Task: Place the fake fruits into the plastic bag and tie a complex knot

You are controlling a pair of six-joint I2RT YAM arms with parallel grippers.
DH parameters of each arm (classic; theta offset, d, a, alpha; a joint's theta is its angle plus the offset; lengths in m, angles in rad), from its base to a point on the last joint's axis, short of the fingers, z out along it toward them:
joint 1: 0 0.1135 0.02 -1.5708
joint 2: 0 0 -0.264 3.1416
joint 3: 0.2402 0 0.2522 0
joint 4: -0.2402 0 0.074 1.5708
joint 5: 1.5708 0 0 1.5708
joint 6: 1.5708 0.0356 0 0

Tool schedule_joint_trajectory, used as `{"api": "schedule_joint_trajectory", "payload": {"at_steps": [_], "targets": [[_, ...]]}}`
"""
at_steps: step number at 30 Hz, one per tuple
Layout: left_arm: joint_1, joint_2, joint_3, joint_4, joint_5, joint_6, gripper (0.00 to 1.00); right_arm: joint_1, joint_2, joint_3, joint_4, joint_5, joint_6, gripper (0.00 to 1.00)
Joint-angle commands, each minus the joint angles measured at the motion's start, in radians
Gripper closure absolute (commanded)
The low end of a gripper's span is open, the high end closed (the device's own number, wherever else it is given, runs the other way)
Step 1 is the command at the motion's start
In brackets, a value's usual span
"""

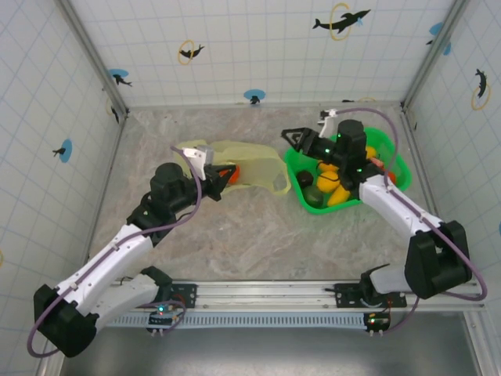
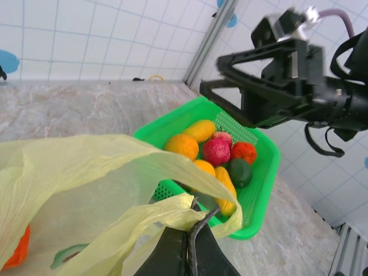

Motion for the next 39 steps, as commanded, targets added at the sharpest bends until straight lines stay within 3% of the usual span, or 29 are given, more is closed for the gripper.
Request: {"api": "schedule_joint_trajectory", "payload": {"at_steps": [1,5,10,17,25,29,32,39], "targets": [[0.009,0.016,0.040,0.021,0.014,-0.003,1.00,-0.038,-0.001,0.040,-0.372,0.351,-0.223,0.31],[0.009,0.019,0.009,0.063,0.038,-0.042,1.00,-0.064,0.099,0.036,-0.464,0.542,-0.393,0.19],[0.009,0.019,0.023,0.024,0.030,-0.019,1.00,-0.081,0.227,0.041,-0.454,0.639,-0.439,0.05],[0.008,0.012,0.034,0.003,0.040,-0.004,1.00,-0.103,0.386,0.123,-0.430,0.634,-0.438,0.04],[0.009,0.002,0.028,-0.009,0.034,0.004,1.00,-0.125,0.486,0.178,-0.359,0.574,-0.454,0.13],[0.008,0.001,0.034,-0.013,0.035,0.005,1.00,-0.134,0.501,0.183,-0.352,0.554,-0.448,0.29],[0.009,0.003,0.037,-0.012,0.037,0.005,1.00,-0.130,0.455,0.146,-0.311,0.541,-0.445,0.40],[0.009,0.000,0.050,-0.026,0.032,0.006,1.00,-0.095,0.267,0.091,-0.311,0.567,-0.461,0.41]]}}
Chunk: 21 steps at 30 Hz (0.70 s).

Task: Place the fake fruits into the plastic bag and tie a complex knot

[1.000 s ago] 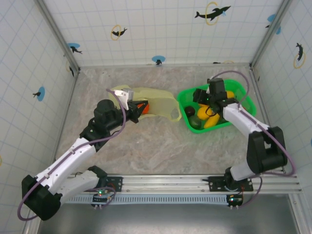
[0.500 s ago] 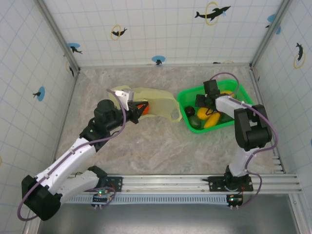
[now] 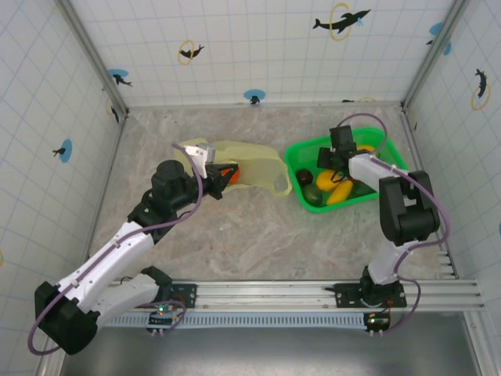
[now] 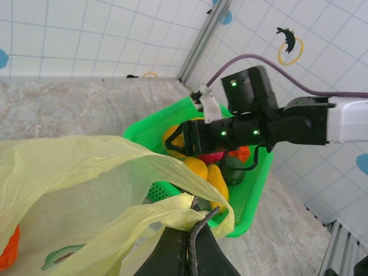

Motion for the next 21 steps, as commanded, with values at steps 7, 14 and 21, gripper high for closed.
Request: {"api": "schedule_joint_trajectory", "payload": {"at_steps": [7,14,21], "targets": [[0.009,-0.040,0.042,-0.052,-0.039,0.027,1.00,0.118,-0.417,-0.154,0.187,-0.207,-0.015,0.41],[0.008,-0.069,0.023,-0.061,-0.060,0.017,1.00,0.383,-0.612,-0.247,0.281,-0.387,-0.049,0.42],[0.008,-0.085,0.022,-0.075,-0.066,0.022,1.00,0.596,-0.514,-0.261,0.266,-0.263,-0.092,0.42]]}}
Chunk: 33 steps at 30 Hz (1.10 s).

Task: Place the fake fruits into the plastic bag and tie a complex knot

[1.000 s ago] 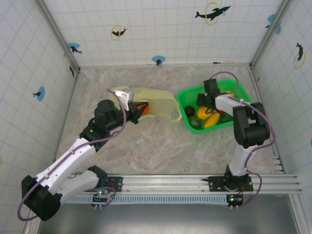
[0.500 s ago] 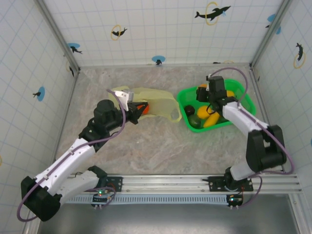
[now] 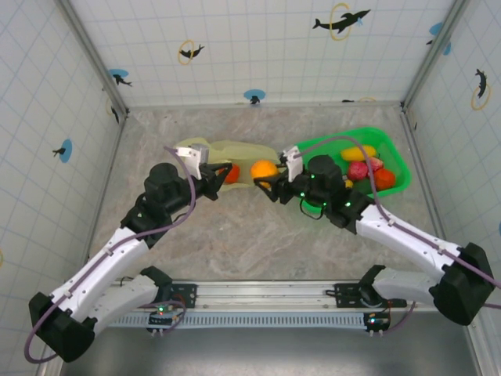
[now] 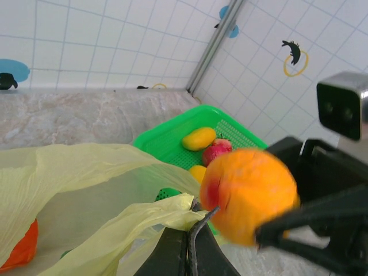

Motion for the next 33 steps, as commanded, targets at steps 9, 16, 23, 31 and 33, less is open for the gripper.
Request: {"api": "schedule_joint_trajectory", "payload": {"at_steps": [9,16,23,31,33], "targets": [[0.009,-0.046,-0.004,-0.044,-0.026,0.023,1.00,0.056,0.391,0.194,0.102,0.181,0.032,0.43],[0.009,-0.080,-0.019,-0.068,-0.019,0.010,1.00,0.065,0.632,0.385,0.218,0.201,0.085,0.40],[0.009,-0.087,-0.025,-0.083,-0.045,0.007,1.00,0.070,0.833,0.521,0.279,0.107,0.182,0.16],[0.009,-0.092,-0.037,-0.079,-0.056,0.003,1.00,0.058,0.761,0.447,0.288,0.102,0.165,0.11],[0.008,-0.089,-0.040,-0.078,-0.058,0.005,1.00,0.051,0.724,0.410,0.295,0.091,0.163,0.12]]}}
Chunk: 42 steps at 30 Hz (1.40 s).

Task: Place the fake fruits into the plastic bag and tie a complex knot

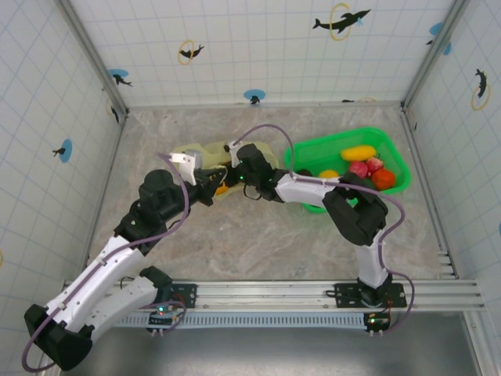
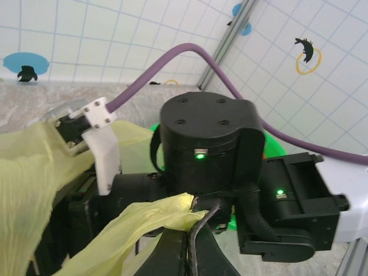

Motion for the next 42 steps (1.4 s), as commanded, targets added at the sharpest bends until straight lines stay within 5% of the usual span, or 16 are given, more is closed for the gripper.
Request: {"api": "schedule_joint_trajectory", "payload": {"at_steps": [1,6,11,16,27,35,42], "targets": [[0.009,-0.004,-0.012,0.003,-0.012,0.006,1.00,-0.013,-0.102,-0.060,0.052,-0.014,-0.008,0.13],[0.008,-0.002,-0.001,-0.006,-0.018,0.017,1.00,-0.031,-0.226,-0.161,0.028,0.017,-0.005,0.22],[0.009,-0.010,0.007,-0.036,-0.050,0.034,1.00,-0.053,-0.403,-0.288,0.019,0.001,-0.003,0.46],[0.009,-0.013,0.003,-0.034,-0.049,0.030,1.00,-0.082,-0.576,-0.380,-0.030,-0.084,-0.016,0.52],[0.009,-0.002,0.014,-0.029,-0.032,0.027,1.00,-0.333,-0.864,-0.538,-0.225,0.050,0.057,0.40],[0.008,0.004,0.019,-0.025,-0.005,0.027,1.00,-0.467,-0.710,-0.425,-0.595,0.252,0.089,0.27],[0.009,0.002,0.017,-0.028,0.014,0.030,1.00,-0.487,-0.564,-0.376,-0.651,0.416,0.102,0.22]]}}
